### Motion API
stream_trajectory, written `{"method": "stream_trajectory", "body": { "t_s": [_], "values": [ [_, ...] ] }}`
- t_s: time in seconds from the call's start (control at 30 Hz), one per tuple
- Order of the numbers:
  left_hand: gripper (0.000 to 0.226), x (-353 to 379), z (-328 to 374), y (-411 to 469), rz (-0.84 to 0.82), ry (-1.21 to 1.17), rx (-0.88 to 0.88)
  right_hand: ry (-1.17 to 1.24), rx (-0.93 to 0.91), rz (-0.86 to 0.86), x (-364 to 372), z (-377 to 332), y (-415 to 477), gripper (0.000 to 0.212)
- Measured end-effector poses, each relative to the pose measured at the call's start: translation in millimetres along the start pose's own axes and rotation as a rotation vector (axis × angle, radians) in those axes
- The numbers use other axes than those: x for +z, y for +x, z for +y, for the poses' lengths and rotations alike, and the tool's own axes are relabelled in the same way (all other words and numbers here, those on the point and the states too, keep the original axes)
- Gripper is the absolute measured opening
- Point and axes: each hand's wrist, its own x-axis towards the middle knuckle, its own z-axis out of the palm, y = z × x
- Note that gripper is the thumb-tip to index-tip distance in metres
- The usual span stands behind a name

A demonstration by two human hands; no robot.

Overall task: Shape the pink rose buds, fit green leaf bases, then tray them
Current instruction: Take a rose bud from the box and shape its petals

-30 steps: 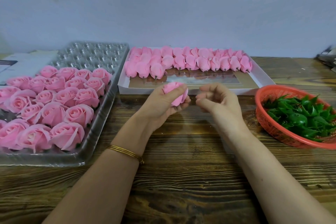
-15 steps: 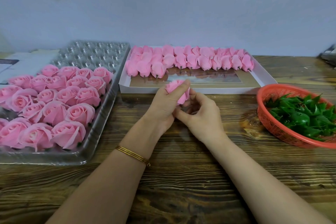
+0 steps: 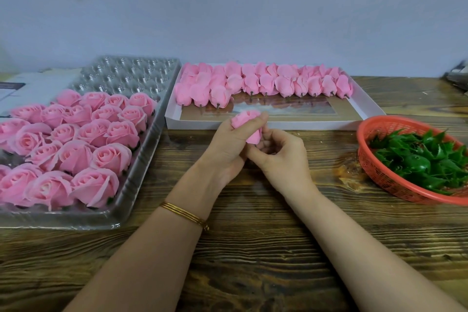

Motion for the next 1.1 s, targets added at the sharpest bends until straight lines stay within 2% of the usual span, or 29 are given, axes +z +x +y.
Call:
{"method": "stream_trajectory", "body": {
  "t_s": [0.2,0.3,0.4,0.47,0.53,0.63,0.73,0.87,1.0,1.1],
  "values": [
    [0.023,-6,0,1,-0.073,0.029,0.015,0.151,0.063,-0.141,-9,-7,-1,0.025],
    [0.025,-6,-1,1,-0.02,0.098,0.056,0.165,0.145,-0.174,-13,-12,0,0.008],
    [0.026,-5,-4,1,0.079,0.289,0.192,0.137,0.211,-0.043,-17,-12,2,0.015],
    [0.024,-6,-5,0,0.102,0.411,0.254,0.129,0.164,0.083,-21,-13,3,0.011],
    [0.019,-6,-6,-2,0.074,0.509,0.277,0.194,0.124,0.132,-23,-13,4,0.011],
    [0.014,-5,-10,-1,0.025,0.574,0.277,0.285,0.144,0.1,-21,-15,5,0.009],
    [0.023,-3,-14,0,0.003,0.632,0.267,0.322,0.184,0.065,-18,-15,5,0.02],
    [0.029,-3,-17,0,-0.03,0.691,0.282,0.325,0.213,0.07,-17,-15,5,0.02],
    [0.02,-3,-18,1,-0.049,0.707,0.288,0.324,0.235,0.067,-18,-16,5,0.017],
    [0.007,-3,-18,1,-0.024,0.732,0.27,0.305,0.243,0.058,-18,-17,5,0.023]
  ]
}}
